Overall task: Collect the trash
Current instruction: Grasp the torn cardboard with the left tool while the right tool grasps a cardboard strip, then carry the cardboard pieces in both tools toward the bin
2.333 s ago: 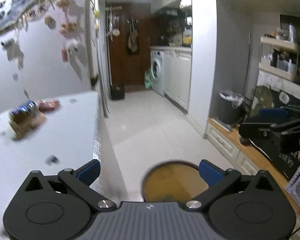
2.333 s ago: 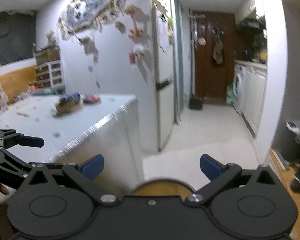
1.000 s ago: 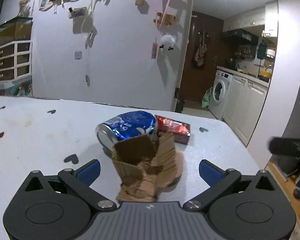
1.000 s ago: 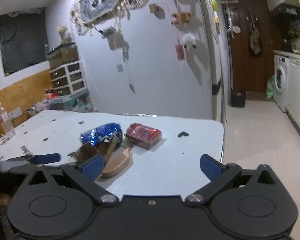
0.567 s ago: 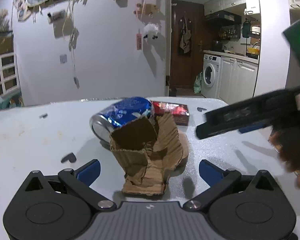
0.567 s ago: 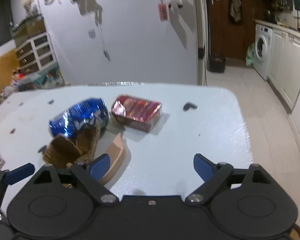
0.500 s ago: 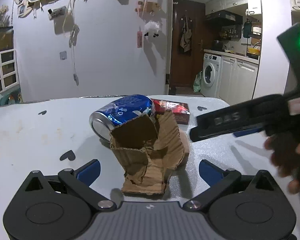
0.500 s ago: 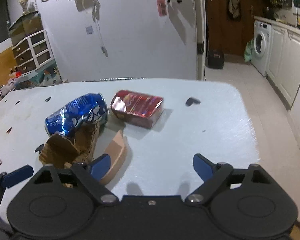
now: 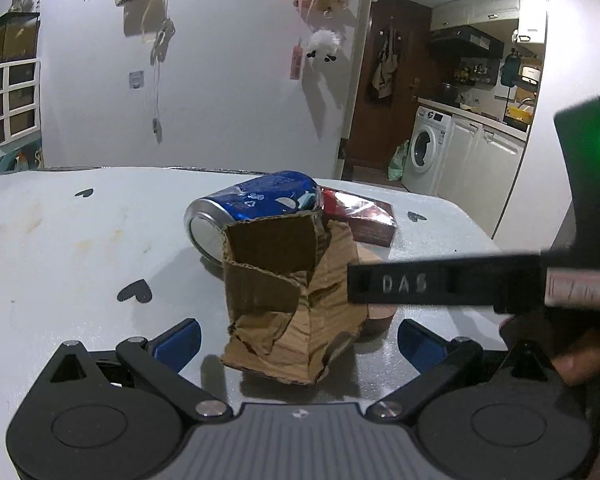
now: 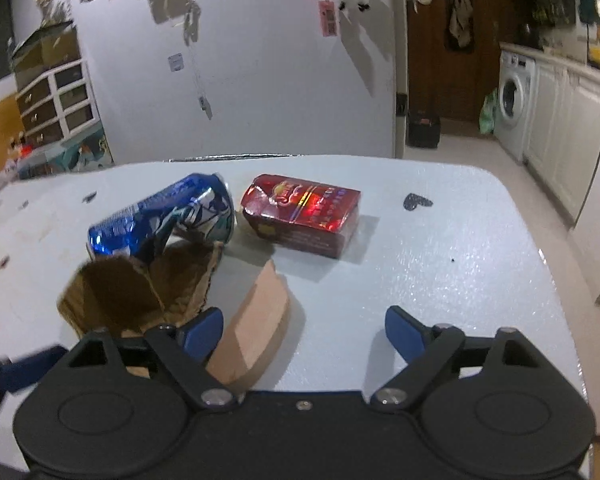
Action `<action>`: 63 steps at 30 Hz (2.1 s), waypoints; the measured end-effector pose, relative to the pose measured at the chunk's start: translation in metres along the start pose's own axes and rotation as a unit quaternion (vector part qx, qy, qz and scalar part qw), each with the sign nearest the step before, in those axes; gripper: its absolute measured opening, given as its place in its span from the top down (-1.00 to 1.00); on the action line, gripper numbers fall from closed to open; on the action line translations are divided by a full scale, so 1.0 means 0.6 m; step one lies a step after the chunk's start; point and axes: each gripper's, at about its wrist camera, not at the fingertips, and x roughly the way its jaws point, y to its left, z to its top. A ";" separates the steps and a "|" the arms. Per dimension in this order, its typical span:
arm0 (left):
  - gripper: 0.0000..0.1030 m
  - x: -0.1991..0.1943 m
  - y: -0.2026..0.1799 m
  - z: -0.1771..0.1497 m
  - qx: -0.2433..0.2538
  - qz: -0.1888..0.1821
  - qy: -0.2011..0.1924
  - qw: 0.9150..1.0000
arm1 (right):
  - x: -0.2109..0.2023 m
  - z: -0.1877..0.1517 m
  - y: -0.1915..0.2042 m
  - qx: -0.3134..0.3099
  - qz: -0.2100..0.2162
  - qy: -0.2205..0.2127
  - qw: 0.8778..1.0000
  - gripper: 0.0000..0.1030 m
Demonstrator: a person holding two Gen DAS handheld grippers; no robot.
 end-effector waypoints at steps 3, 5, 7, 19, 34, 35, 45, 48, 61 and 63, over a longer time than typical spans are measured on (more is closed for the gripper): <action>-1.00 -0.003 -0.003 0.000 0.009 -0.008 -0.004 1.000 | -0.011 -0.012 -0.004 -0.009 0.001 -0.014 1.000 -0.54; -1.00 -0.003 -0.010 -0.001 0.029 -0.005 0.001 1.000 | -0.020 -0.015 -0.013 -0.010 0.002 -0.017 1.000 -0.35; -1.00 -0.001 -0.018 -0.003 0.048 0.001 0.006 0.999 | -0.029 -0.020 -0.022 -0.015 -0.004 -0.022 1.000 -0.17; -0.66 0.007 0.012 0.008 0.036 0.032 0.000 0.999 | -0.074 -0.054 -0.068 0.022 0.068 -0.034 0.997 0.56; -0.10 0.020 -0.005 0.012 0.061 0.030 0.010 0.998 | -0.178 -0.143 -0.066 0.040 0.077 -0.034 0.996 0.56; -0.08 0.018 -0.006 0.011 0.062 0.035 0.007 0.997 | -0.186 -0.150 -0.064 0.039 0.079 -0.034 0.996 0.56; -0.03 -0.018 -0.031 -0.014 0.073 0.041 0.009 0.996 | -0.258 -0.210 -0.060 0.034 0.097 -0.028 0.994 0.56; -0.03 -0.041 -0.052 -0.030 0.090 0.047 0.009 0.995 | -0.272 -0.220 -0.062 0.026 0.097 -0.026 0.995 0.55; -0.03 -0.179 -0.053 -0.115 0.066 0.062 0.004 0.996 | -0.292 -0.231 -0.034 -0.100 0.132 -0.008 0.986 -0.08; -0.03 -0.200 -0.055 -0.128 0.066 0.064 0.003 0.996 | -0.281 -0.223 -0.037 -0.095 0.136 -0.009 0.986 -0.07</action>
